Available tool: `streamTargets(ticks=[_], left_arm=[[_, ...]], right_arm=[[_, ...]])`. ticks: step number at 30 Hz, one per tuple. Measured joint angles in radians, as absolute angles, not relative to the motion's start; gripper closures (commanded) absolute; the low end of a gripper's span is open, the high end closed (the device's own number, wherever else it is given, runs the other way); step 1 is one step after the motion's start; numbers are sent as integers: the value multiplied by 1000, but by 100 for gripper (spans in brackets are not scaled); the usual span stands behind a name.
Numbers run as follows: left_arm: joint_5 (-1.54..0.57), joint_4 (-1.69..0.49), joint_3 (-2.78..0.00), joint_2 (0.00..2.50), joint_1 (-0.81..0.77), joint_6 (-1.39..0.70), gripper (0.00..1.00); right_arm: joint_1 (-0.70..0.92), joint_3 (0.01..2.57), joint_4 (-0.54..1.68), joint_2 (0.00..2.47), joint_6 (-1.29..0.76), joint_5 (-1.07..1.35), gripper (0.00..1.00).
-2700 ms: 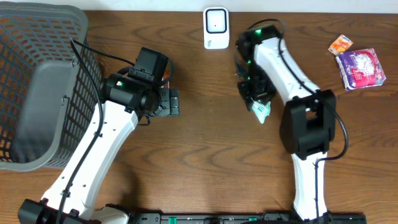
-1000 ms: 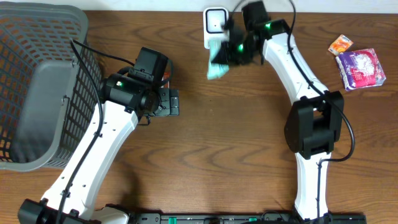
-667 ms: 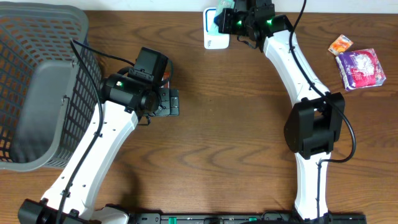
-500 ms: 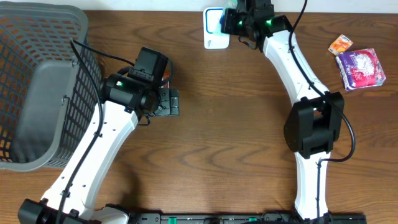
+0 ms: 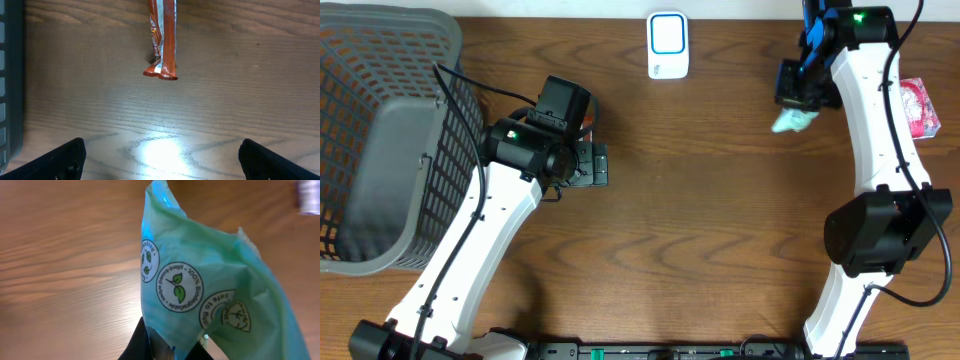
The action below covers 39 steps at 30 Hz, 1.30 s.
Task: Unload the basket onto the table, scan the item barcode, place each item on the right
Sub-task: 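Carry the green bag right and drop it near the purple package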
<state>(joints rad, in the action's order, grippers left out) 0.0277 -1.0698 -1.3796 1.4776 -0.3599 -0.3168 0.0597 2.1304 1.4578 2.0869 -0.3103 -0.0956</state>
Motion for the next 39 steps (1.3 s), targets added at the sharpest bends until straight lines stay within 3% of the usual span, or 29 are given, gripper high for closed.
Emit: streamTargets(ticks=[10,11,12,14,18,29,39], left_arm=[[28,-1070,-1380,1478,-360,-317,2],[28,-1070,-1380,1478,-360,-317,2],[28,-1070,-1380,1478,-360,-317,2],[28,-1070,-1380,1478,-360,-317,2],[28,-1070,-1380,1478,-360,-317,2],[28,-1069,-1380,1478,-360,-317,2],[28,-1070,-1380,1478,-360,-317,2]], right_arm=[[-176,2050,1367,2118,-313,-254,95],[-204,2050,1356,2118,-315,-258,88],[-221,2050,1348,2118,-318,-259,73],[-273,2050,1322,2118,-327,-250,19],[-334,2050,1337,2118,-330,-208,1],[-347,2046,1600,2024,-310,62,1],[-343,2046,1621,1994,-302,104,1]])
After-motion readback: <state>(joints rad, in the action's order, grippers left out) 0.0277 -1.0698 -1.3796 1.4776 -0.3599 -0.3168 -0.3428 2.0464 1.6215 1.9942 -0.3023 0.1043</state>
